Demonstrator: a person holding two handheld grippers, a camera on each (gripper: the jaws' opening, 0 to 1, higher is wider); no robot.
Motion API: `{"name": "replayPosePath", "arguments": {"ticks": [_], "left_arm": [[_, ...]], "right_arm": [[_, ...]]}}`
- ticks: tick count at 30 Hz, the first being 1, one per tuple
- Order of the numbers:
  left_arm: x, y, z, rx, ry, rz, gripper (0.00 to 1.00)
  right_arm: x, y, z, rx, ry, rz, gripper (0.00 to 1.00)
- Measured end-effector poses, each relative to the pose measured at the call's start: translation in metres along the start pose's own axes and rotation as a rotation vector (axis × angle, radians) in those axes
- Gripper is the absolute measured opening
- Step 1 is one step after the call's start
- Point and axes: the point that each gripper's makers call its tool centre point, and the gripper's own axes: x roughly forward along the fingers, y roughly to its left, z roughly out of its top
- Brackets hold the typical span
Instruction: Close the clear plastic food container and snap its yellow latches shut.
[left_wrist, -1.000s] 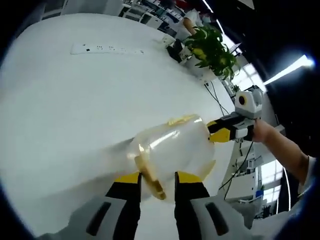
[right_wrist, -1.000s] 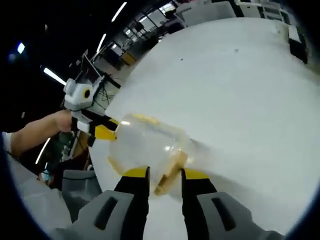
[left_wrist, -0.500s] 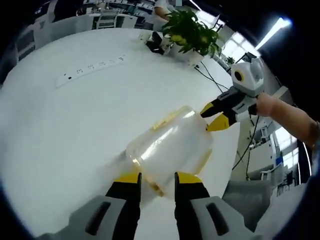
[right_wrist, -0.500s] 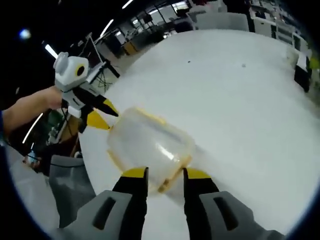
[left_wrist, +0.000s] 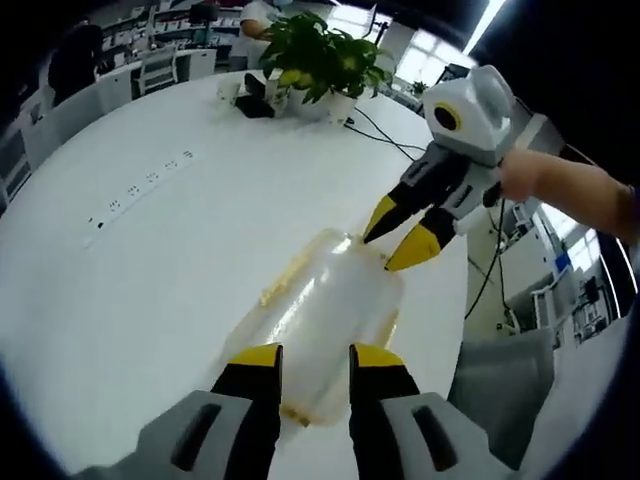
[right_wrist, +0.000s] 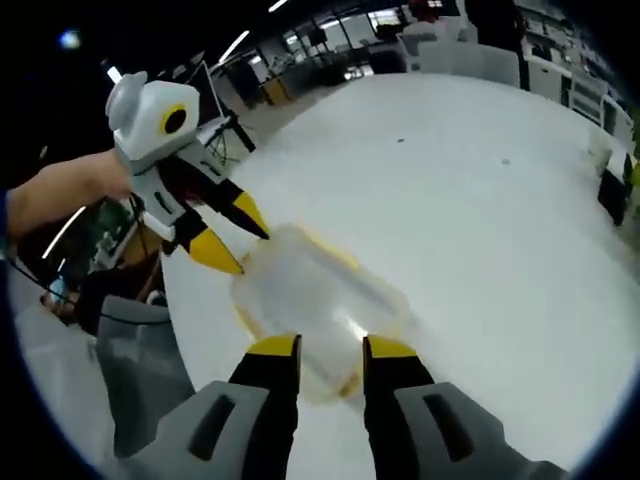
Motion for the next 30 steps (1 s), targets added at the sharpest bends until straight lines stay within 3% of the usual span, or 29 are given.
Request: {"name": "replayPosePath", "arguments": {"ticks": [15,30], "left_arm": [[0.016,0.002,0.009,0.103,0.022,-0.026,0.19],[0.029,0.0,0.022,0.138,0.004,-0.03,0.21]], "right_arm": [[0.013,0.015,0.006,-0.055,0.009,0.04,0.19],[0.023,0.023,0.004,-0.163,0.039,0.061,0.19]]}}
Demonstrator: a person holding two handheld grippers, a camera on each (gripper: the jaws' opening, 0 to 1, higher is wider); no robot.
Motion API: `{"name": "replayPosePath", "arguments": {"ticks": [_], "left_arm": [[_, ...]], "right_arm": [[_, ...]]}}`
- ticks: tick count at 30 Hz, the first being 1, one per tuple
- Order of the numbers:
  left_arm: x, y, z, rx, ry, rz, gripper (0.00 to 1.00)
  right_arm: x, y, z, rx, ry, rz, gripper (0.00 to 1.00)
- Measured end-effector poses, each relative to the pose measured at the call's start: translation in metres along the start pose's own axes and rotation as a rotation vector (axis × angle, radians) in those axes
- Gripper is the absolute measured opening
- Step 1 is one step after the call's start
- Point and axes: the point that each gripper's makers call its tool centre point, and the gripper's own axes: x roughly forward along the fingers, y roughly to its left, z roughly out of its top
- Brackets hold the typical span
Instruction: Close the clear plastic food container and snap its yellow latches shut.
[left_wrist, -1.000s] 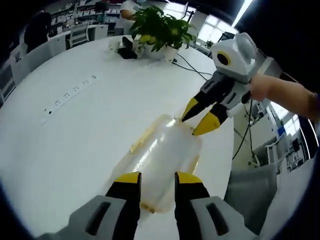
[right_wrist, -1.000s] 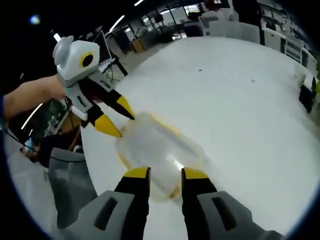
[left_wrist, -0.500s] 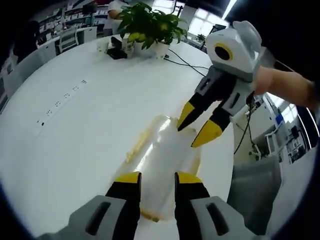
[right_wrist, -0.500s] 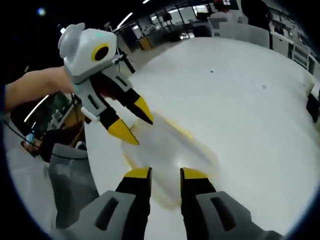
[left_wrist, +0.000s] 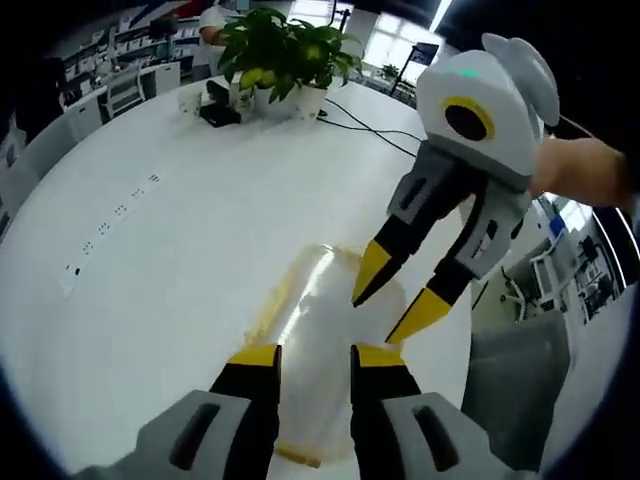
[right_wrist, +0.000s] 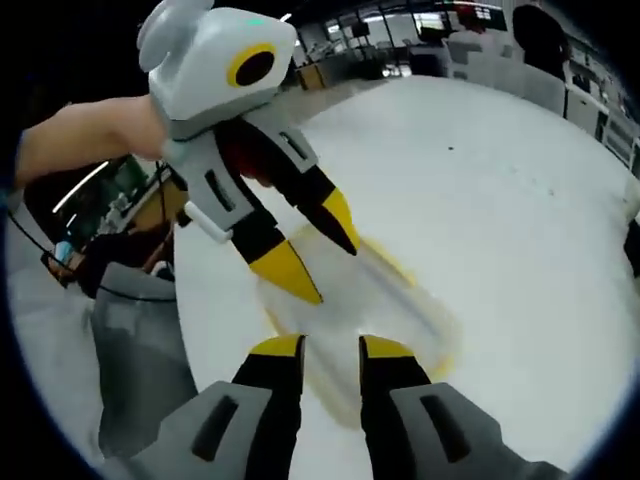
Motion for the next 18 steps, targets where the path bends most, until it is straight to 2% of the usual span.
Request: {"name": "replayPosePath", "arguments": {"ticks": [18], "left_arm": [[0.006,0.004,0.008,0.023,0.004,0.017,0.24]], "right_arm": [[0.004,0.013,0.0,-0.073,0.003,0.019,0.21]]}}
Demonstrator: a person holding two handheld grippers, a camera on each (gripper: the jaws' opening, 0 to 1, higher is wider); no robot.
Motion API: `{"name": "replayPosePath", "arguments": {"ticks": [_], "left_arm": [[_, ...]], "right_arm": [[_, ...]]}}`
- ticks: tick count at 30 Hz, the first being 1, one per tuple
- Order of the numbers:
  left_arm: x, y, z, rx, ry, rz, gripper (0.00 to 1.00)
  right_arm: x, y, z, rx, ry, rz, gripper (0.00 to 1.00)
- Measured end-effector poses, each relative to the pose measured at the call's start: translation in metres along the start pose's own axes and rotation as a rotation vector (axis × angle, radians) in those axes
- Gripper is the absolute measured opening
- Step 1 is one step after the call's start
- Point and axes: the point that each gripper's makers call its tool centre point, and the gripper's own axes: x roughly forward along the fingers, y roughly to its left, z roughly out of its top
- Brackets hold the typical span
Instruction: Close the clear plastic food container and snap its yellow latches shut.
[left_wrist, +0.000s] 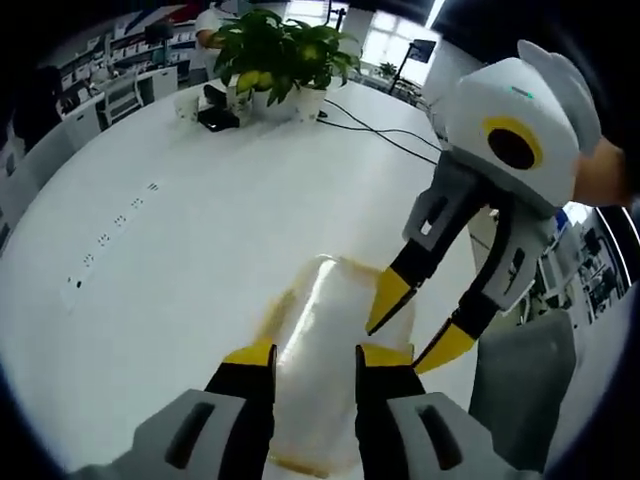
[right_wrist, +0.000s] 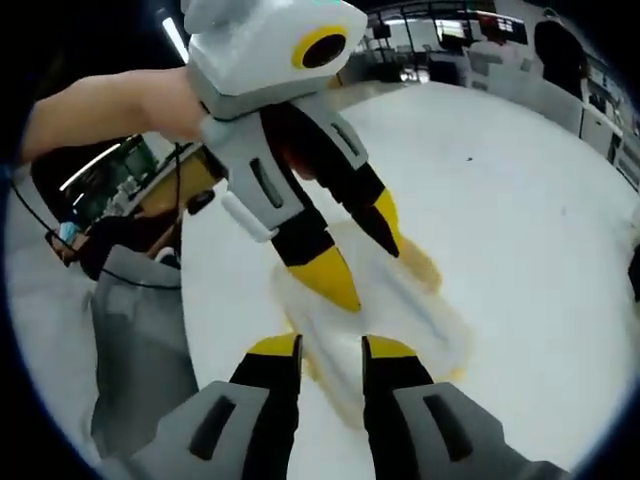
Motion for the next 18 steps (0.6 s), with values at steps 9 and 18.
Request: {"name": "replayPosePath", "arguments": {"ticks": [9,18], "left_arm": [[0.0,0.0,0.0,0.005,0.007,0.005,0.24],[0.002,0.002,-0.001,0.01,0.016,0.007,0.23]], "right_arm": [[0.003,-0.01,0.002,0.001,0.001,-0.017,0.19],[0.006,-0.013,-0.001,-0.045,0.03,-0.024,0.18]]}}
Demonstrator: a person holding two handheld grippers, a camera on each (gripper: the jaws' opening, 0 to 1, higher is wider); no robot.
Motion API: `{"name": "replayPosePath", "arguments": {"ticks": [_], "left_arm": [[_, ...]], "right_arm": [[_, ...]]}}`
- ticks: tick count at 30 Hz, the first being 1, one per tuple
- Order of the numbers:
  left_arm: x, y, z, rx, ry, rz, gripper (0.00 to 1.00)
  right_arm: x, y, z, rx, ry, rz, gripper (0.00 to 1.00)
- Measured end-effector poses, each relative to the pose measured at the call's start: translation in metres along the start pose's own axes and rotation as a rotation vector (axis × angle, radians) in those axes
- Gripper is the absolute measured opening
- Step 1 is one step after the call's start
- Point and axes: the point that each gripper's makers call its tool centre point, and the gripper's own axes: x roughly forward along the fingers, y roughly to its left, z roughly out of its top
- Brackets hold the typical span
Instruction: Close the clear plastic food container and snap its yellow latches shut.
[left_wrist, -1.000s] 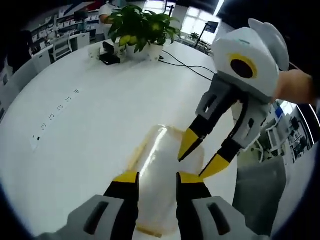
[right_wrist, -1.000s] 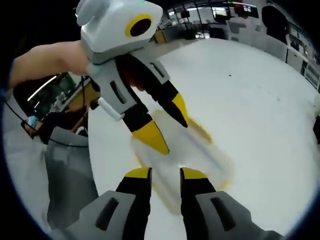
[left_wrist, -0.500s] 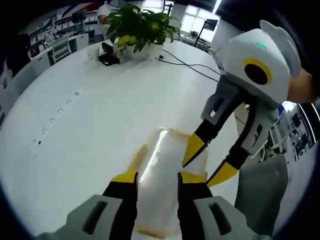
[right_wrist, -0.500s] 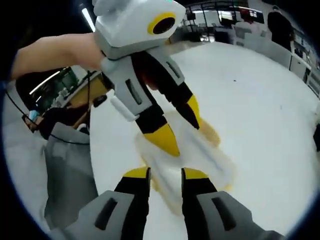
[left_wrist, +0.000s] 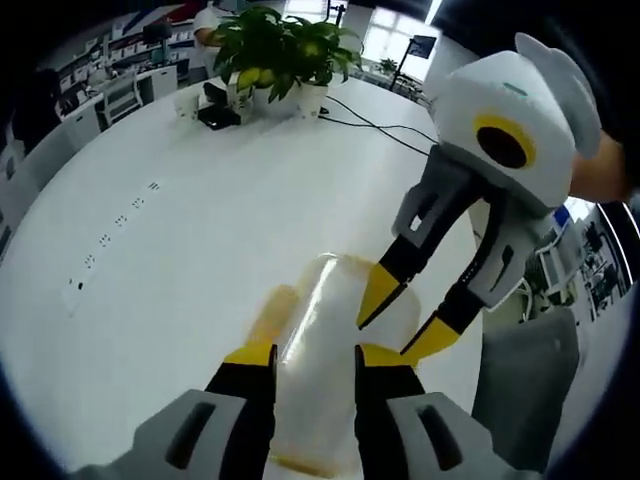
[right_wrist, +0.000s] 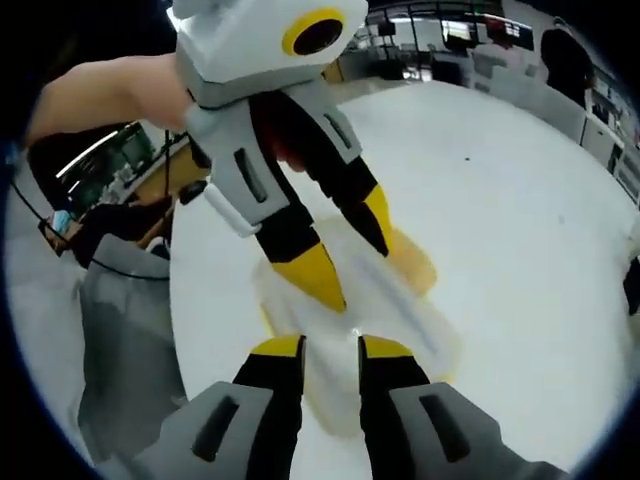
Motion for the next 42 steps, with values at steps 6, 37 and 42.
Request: {"name": "replayPosePath", "arguments": {"ticks": [6,37,42], "left_arm": [[0.001,-0.002,0.001,0.001,0.002,-0.003,0.23],[0.008,-0.002,0.001,0.062,0.04,-0.057,0.31],[0.009,-0.001,0.001,0.059,0.048,-0.072,0.31]], "right_arm": [[0.001,0.002,-0.002,-0.066,0.023,-0.003,0.18],[0.011,0.019,-0.012,-0.482,0.032,-0.127,0.39],[0.012,0.018,-0.01,-0.491,0.018,-0.138,0.4]]}}
